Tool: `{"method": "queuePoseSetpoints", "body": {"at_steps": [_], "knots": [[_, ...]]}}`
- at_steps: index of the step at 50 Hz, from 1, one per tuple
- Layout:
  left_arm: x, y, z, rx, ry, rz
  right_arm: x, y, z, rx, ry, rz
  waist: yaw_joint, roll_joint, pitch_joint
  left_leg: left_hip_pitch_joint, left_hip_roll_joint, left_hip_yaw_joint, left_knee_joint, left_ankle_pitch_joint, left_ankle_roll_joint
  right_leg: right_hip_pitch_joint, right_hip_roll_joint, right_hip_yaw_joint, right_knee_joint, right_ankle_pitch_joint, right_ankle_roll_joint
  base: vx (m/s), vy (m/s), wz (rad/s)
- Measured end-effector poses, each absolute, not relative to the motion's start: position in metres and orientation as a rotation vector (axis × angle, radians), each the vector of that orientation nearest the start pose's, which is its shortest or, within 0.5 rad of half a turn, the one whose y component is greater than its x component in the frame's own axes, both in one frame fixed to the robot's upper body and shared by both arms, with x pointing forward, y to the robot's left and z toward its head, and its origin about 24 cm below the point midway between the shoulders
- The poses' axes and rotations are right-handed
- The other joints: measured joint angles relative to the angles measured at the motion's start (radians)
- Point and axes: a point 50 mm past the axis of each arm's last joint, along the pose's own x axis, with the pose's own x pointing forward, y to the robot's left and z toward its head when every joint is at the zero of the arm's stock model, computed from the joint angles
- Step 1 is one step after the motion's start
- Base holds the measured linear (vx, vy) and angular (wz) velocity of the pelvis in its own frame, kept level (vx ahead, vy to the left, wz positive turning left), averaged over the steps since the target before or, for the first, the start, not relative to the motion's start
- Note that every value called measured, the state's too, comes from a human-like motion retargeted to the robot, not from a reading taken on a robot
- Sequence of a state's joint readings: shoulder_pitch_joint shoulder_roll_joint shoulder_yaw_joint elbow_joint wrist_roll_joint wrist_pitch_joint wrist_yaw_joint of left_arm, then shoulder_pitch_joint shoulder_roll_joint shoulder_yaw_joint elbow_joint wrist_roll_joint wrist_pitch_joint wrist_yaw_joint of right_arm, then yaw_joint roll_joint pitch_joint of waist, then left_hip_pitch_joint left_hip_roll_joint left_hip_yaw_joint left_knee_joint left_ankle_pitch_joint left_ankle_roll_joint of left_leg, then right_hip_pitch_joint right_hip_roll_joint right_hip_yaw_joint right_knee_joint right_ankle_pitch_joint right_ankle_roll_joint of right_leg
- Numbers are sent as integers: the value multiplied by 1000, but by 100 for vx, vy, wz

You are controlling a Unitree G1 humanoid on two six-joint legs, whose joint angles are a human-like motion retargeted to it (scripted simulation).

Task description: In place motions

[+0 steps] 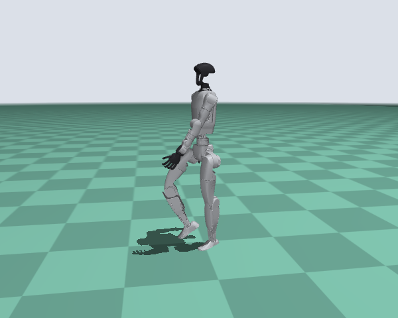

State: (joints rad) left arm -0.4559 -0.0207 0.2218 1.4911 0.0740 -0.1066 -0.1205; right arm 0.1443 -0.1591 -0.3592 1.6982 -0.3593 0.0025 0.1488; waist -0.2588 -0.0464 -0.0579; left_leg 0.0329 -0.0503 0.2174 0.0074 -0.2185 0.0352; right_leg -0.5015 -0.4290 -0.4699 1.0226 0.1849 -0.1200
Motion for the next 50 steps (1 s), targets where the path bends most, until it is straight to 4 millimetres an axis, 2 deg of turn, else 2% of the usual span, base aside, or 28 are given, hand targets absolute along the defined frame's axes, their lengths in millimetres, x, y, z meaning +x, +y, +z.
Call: {"method": "queuePoseSetpoints", "body": {"at_steps": [3, 5, 6, 9, 13, 15, 18, 20, 22, 23, 24, 28, 30, 33, 35, 38, 40, 41, 43, 45, 47, 50], "knots": [[174, 130, -148, -70, 1095, -133, -55, -194, -173, 54, 1746, -15, 47, 21, -19, -4, 34, 21, 1, -9, -24, 162, 137, 3, -285, 50, 33, 1, -14, -40], [149, 130, -157, -73, 1174, -131, -41, -195, -175, 14, 1707, 8, 77, 30, -38, -14, 46, 38, 4, -13, -41, 259, 215, 17, -485, -55, 115, 1, -16, -42], [139, 131, -161, -69, 1204, -130, -36, -196, -175, -4, 1693, 23, 93, 31, -46, -15, 47, 48, 4, -16, -46, 304, 232, -5, -568, -114, 134, 1, -15, -42], [112, 136, -169, -46, 1281, -104, -20, -196, -177, -30, 1659, 64, 128, 29, -58, -17, 46, 70, 7, -20, -60, 383, 276, -56, -761, -199, 131, -3, -16, -33], [87, 151, -175, 4, 1334, -66, 7, -192, -178, -28, 1591, 69, 170, 33, -50, -29, 64, 109, 21, -24, -79, 378, 288, -41, -816, -200, 155, -13, -20, -40], [73, 162, -177, 13, 1353, -57, 24, -190, -177, -38, 1535, 52, 168, 45, -37, -37, 88, 114, 46, -32, -92, 366, 294, -39, -798, -210, 146, -11, -22, -16], [37, 187, -179, -39, 1414, 78, 59, -184, -175, -74, 1434, 22, 165, 34, -19, -81, 113, 127, 162, -26, -89, 357, 290, -31, -776, -236, 123, -15, -29, -12], [3, 196, -179, -112, 1483, 210, 87, -179, -172, -80, 1346, 14, 183, -5, -15, -162, 111, 142, 336, 65, -56, 356, 249, -11, -774, -242, 139, -11, -21, -11], [-38, 208, -175, -124, 1591, 309, 120, -175, -165, -43, 1250, 17, 212, -58, -2, -309, 131, 153, 613, 233, 14, 358, 188, 6, -762, -248, 158, -5, -21, -7], [-60, 215, -170, -99, 1656, 334, 140, -172, -159, -13, 1198, 18, 240, -85, 12, -400, 155, 156, 774, 297, 79, 351, 162, 22, -743, -254, 164, -7, -24, -14], [-82, 222, -165, -68, 1729, 341, 160, -170, -152, 16, 1143, 21, 261, -103, 27, -487, 175, 148, 933, 290, 107, 348, 145, 26, -723, -260, 161, -8, -24, -5], [-164, 235, -134, 53, 2036, 262, 247, -158, -108, 114, 885, 40, 356, -124, 99, -804, 314, 177, 1463, 133, 190, 360, 150, 29, -688, -280, 105, -10, -16, -21], [-194, 236, -119, 107, 2161, 187, 290, -153, -74, 128, 729, 66, 415, -134, 126, -961, 356, 203, 1627, 77, 221, 360, 171, 54, -681, -297, 70, -12, -11, -76], [-226, 237, -99, 191, 2270, 120, 339, -147, -22, 114, 532, 116, 514, -182, 159, -1126, 300, 283, 1660, 71, 221, 331, 142, 124, -670, -287, 35, -3, -4, -91], [-237, 237, -91, 163, 2304, 164, 365, -146, 15, 89, 404, 154, 573, -220, 200, -1183, 261, 353, 1628, 60, 222, 305, 98, 163, -637, -293, 21, -5, -8, -52], [-237, 238, -91, 78, 2292, 297, 387, -153, 57, 2, 274, 163, 623, -279, 242, -1217, 218, 424, 1591, 32, 224, 266, 34, 187, -598, -309, 7, -8, -15, 12], [-229, 244, -94, 62, 2261, 348, 393, -160, 70, -49, 241, 125, 635, -307, 244, -1207, 199, 448, 1572, 33, 225, 245, 6, 185, -584, -318, 10, 0, -7, 50], [-223, 246, -98, 62, 2238, 351, 394, -162, 71, -57, 246, 111, 632, -310, 234, -1190, 196, 445, 1564, 37, 224, 243, 4, 175, -587, -320, 15, 0, 0, 61], [-208, 250, -106, 55, 2187, 359, 391, -164, 65, -53, 270, 98, 615, -299, 200, -1151, 201, 415, 1553, 44, 224, 250, 18, 139, -605, -320, 27, 1, 6, 71], [-194, 251, -114, 34, 2131, 380, 383, -164, 47, -41, 316, 107, 585, -268, 150, -1094, 223, 368, 1541, 52, 222, 273, 52, 89, -640, -312, 42, 6, 15, 73], [-180, 248, -122, -2, 2068, 408, 368, -163, 21, -44, 392, 115, 550, -230, 97, -1011, 238, 304, 1496, 67, 203, 305, 93, 44, -680, -301, 56, 13, 14, 58], [-157, 242, -135, -71, 1965, 444, 338, -156, -22, -53, 527, 135, 474, -182, 34, -836, 216, 204, 1337, 97, 134, 360, 142, -15, -739, -286, 78, 17, 7, 54]]}}
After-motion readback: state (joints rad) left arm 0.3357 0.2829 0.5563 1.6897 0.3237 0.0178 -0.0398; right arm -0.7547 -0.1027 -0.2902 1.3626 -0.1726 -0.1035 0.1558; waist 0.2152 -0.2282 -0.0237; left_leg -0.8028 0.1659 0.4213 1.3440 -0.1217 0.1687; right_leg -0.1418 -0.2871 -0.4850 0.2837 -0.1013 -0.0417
